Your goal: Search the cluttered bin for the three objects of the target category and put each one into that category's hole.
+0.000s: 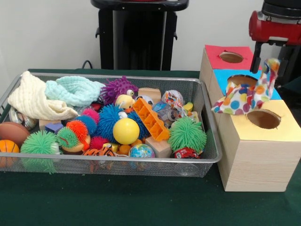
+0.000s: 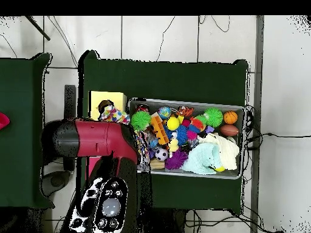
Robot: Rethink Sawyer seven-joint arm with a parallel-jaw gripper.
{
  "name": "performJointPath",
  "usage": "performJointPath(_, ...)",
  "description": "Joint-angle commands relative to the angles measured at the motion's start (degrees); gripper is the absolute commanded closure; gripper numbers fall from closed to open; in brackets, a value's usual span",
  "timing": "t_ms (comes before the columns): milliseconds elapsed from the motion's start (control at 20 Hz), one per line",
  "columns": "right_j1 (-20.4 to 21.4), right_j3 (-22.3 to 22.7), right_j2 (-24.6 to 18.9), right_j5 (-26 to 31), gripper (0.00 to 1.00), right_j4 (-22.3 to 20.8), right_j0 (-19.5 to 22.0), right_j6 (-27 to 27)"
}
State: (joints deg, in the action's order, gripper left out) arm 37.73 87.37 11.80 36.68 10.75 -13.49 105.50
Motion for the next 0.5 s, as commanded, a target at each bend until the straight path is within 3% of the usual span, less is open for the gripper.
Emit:
performJointPath(50,1.1,0.9,-1.3,6.4,0.0,-0.5,1.0,8.7)
performJointPath(500,2.8,0.2,-0.9,8.4,0.0,-0.6,0.0,9.6)
